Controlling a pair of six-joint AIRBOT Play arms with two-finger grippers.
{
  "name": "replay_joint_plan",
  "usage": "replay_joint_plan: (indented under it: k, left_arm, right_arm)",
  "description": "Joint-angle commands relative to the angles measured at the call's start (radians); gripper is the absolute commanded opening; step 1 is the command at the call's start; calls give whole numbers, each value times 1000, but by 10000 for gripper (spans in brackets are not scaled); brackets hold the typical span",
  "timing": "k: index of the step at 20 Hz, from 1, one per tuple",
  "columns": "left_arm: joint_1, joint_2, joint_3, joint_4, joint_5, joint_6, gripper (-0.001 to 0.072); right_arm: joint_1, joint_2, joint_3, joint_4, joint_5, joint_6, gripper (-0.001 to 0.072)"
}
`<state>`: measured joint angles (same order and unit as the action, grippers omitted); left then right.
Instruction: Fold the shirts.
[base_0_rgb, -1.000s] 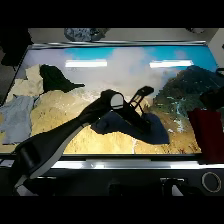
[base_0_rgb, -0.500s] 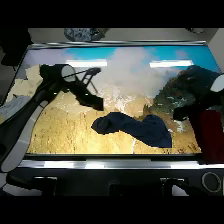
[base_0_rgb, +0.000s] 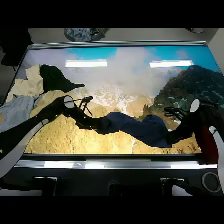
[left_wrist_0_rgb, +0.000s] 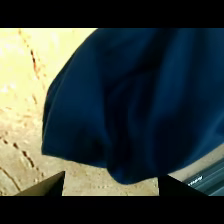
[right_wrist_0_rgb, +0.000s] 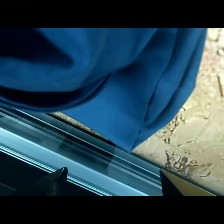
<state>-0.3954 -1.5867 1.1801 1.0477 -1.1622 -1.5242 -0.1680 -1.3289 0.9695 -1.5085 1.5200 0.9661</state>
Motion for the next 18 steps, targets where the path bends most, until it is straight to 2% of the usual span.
replay_joint_plan:
  k: [1,2,4,5,6,7,8,14,16,17,18]
  left_arm:
    - [-39,3,-57,-35,148,6,712]
    - [-53,3,-57,-39,176,6,704]
    - [-76,3,-57,-39,222,5,432]
    - [-85,3,-57,-39,240,3,328]
    - [-90,3,-57,-39,249,-5,255]
    - [-92,3,-57,-39,251,-3,78]
    - [-91,3,-57,-39,251,-2,39]
    - [-91,11,-56,-38,223,-1,39]
    - [-91,16,-56,-39,220,-1,38]
    - [-91,17,-56,-39,220,-1,39]
    - [-91,17,-56,-39,221,-1,38]
  right_arm:
    - [0,-3,-31,-12,-27,-1,720]
    - [0,-3,-31,-14,-36,-1,720]
    - [0,-3,-34,-12,-65,4,720]
    - [0,-3,-42,-11,-83,6,720]
    - [0,-4,-51,-12,-94,6,720]
    - [0,-6,-60,-14,-106,6,720]
    - [0,-10,-66,-14,-111,6,720]
    - [0,-67,-67,-13,-132,33,702]
    - [0,-88,-67,-6,-133,66,639]
    - [0,-95,-67,6,-132,70,524]
    - [0,-98,-67,17,-132,70,501]
